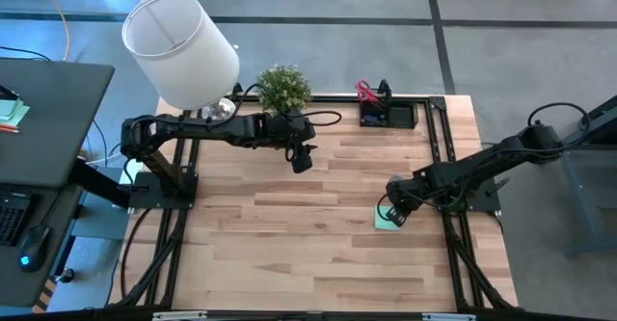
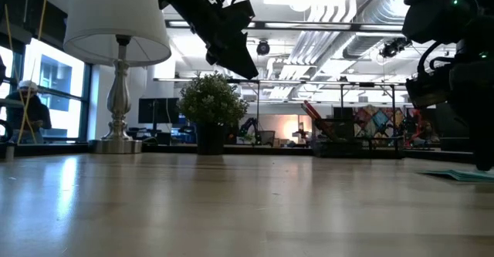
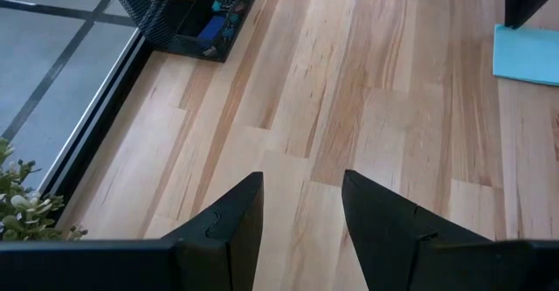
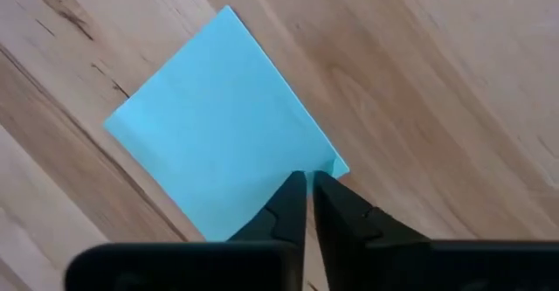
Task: Pick and place office supplies into organizer
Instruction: Put the blue sticky notes in the black desk organizer
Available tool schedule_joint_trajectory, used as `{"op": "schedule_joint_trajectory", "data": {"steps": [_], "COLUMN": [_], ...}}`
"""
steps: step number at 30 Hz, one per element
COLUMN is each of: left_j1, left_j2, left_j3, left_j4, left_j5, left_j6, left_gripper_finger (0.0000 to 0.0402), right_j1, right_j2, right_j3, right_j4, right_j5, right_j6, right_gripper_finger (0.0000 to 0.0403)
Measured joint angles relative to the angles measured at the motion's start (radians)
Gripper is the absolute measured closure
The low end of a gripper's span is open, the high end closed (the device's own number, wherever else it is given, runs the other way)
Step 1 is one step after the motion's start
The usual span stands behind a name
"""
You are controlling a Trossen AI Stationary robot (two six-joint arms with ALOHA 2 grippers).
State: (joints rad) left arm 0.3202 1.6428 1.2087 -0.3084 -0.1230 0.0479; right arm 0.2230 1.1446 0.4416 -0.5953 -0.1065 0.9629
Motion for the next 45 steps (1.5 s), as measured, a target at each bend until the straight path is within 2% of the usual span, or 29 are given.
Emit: {"op": "schedule_joint_trajectory", "data": {"steps": [9, 13, 17, 23, 31, 34, 38, 41, 45], "left_j1": [0.0, 0.0, 0.0, 0.0, 0.0, 0.0, 0.0, 0.0, 0.0], "left_j2": [0.0, 0.0, 0.0, 0.0, 0.0, 0.0, 0.0, 0.0, 0.0], "left_j3": [0.0, 0.0, 0.0, 0.0, 0.0, 0.0, 0.0, 0.0, 0.0], "left_j4": [0.001, 0.002, 0.002, 0.002, 0.002, 0.002, 0.002, -0.001, -0.012], "left_j5": [0.0, 0.0, 0.0, 0.0, 0.0, 0.0, 0.0, 0.0, 0.0], "left_j6": [0.0, 0.0, 0.0, 0.0, 0.002, 0.004, 0.004, 0.004, 0.007], "left_gripper_finger": [0.0257, 0.0257, 0.0257, 0.0257, 0.0257, 0.0257, 0.0257, 0.0257, 0.0257], "right_j1": [0.0, 0.0, 0.0, 0.0, -0.008, -0.021, -0.038, -0.047, -0.042], "right_j2": [0.0, 0.0, 0.004, 0.042, 0.043, 0.037, 0.033, 0.032, 0.032], "right_j3": [0.0, 0.0, 0.001, 0.006, 0.04, 0.123, 0.253, 0.318, 0.324], "right_j4": [-0.002, -0.004, -0.008, -0.007, -0.06, -0.124, -0.279, -0.359, -0.293], "right_j5": [0.024, 0.051, 0.069, 0.057, 0.057, 0.095, 0.207, 0.23, 0.198], "right_j6": [-0.002, 0.006, 0.005, -0.007, -0.061, -0.102, -0.162, -0.178, -0.211], "right_gripper_finger": [0.0321, 0.031, 0.033, 0.0395, 0.0401, 0.0401, 0.0402, 0.0402, 0.0384]}}
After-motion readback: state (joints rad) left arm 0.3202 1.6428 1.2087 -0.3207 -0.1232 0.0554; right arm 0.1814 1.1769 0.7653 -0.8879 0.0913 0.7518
